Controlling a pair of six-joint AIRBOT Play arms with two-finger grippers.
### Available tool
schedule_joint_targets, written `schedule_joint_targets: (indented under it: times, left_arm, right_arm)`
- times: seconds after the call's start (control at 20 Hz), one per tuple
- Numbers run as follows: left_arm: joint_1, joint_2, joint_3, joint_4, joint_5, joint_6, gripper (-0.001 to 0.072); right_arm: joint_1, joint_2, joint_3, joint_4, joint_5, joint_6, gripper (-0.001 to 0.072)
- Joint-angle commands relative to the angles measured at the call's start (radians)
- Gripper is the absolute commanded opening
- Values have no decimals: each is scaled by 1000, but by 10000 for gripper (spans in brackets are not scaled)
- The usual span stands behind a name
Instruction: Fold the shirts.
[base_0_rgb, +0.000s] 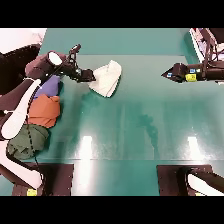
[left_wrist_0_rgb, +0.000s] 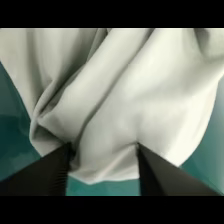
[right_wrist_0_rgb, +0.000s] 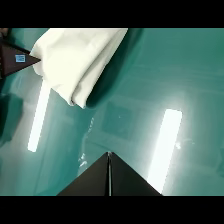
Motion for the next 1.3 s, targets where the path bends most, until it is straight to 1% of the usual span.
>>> schedule_joint_targets:
  times: [0.0,0.05,0.2,0.4,0.5,0.6,0.75,0.8,0.95,1.05,1.15,1.25]
  left_arm:
    - [2,-22,19,-37,-2,41,39]
    - [2,-21,43,-36,-23,38,26]
    - [2,21,154,-26,-94,29,24]
    - [1,211,353,33,-168,39,24]
    - [-2,330,418,33,-235,72,24]
    - [-20,429,421,38,-298,104,24]
    - [-112,472,407,41,-429,111,25]
    - [-159,470,376,51,-440,113,26]
    - [-278,463,195,63,-390,117,34]
    - [-306,461,58,64,-342,115,533]
    - [-286,461,-14,89,-337,79,547]
    - [-231,462,-26,130,-392,27,547]
  right_arm:
    - [1,1,9,-1,5,0,19]
    - [0,1,26,-3,11,0,19]
    - [-1,1,134,-10,35,-1,19]
    - [-1,3,330,-12,90,-1,19]
    - [-1,19,410,-57,89,-1,19]
    - [-1,45,469,-126,91,-1,19]
    - [-1,93,497,-193,90,0,19]
    - [-1,109,496,-192,91,-1,19]
    - [-1,137,496,-192,108,-1,19]
    - [-1,143,496,-191,141,0,19]
    - [-1,144,496,-190,171,0,19]
    - [-1,144,496,-190,186,0,20]
